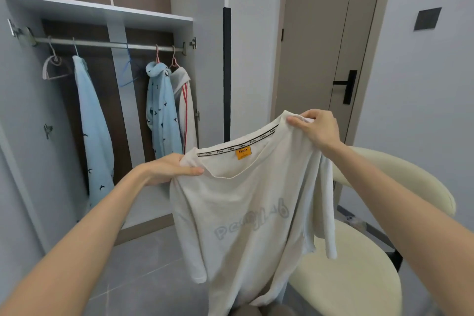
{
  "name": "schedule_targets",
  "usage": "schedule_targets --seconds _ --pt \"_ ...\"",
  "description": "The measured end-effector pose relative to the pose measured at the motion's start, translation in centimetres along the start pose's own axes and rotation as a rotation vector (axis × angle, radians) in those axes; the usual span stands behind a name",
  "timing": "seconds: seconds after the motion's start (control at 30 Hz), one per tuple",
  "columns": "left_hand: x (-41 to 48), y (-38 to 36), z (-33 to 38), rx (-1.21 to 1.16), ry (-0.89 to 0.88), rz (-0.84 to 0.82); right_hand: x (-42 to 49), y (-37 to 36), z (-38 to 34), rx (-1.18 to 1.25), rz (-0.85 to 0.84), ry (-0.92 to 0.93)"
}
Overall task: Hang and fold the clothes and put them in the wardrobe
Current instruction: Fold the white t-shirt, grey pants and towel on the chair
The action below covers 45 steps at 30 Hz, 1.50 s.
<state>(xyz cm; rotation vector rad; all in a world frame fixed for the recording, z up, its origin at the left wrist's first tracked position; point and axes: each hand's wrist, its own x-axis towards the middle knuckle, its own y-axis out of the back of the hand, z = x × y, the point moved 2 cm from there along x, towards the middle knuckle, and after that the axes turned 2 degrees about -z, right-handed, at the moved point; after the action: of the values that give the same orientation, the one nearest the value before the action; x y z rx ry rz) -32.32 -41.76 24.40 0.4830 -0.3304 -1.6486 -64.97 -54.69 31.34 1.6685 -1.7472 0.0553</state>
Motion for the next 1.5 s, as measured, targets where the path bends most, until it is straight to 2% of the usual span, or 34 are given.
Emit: schedule_targets --seconds 0.1,0.2,0.27,0.33,0.37,0.43,0.5,0.63,0.7,0.9,1.07,1.23,1.5 --pt "-0.4 1.0 1.2 -0.034 0.029 0.121 0.3 -0.4 0.6 -0.015 -0.067 -0.022" --pt "-0.3 2.4 0.9 0.229 0.014 0.271 -0.2 -0.9 0.8 -0.028 -0.340 -0.024" --pt "-0.3 3.0 0.5 0.288 -0.039 0.446 -0.8 -1.2 0.3 -0.097 -0.534 -0.035" --pt "-0.5 3.5 0.8 0.264 -0.141 0.664 -0.9 -1.5 -0.4 -0.127 -0.599 -0.008" --pt "-0.7 3.7 1.3 0.236 -0.199 0.765 -0.7 -1.7 -0.8 -0.099 -0.557 0.032" --pt "-1.2 4.3 2.6 0.160 -0.312 0.932 0.0 -2.0 -1.2 -0.018 -0.357 0.143" --pt "-1.6 4.8 3.7 0.150 -0.383 1.030 0.3 -2.5 -1.2 -0.054 -0.193 0.216" --pt "-2.3 4.5 4.0 0.525 -0.340 1.104 -0.4 -3.6 -0.4 -0.230 -0.273 0.204" --pt "-2.8 4.5 4.5 0.599 -0.343 1.161 -0.5 -3.1 -0.6 -0.250 -0.211 0.196" --pt "-2.7 5.4 7.9 0.461 -0.456 1.217 0.5 0.4 -4.0 -0.296 0.021 0.270" --pt "-3.1 6.2 12.8 0.396 -0.554 1.298 1.2 5.2 -8.4 -0.224 0.181 0.330" --pt "-4.9 6.0 19.4 0.339 -0.738 1.322 1.1 12.1 -12.3 -0.132 0.364 0.369" --pt "-9.2 4.5 29.4 0.264 -0.939 1.409 -1.9 23.0 -20.3 -0.157 0.580 0.472"
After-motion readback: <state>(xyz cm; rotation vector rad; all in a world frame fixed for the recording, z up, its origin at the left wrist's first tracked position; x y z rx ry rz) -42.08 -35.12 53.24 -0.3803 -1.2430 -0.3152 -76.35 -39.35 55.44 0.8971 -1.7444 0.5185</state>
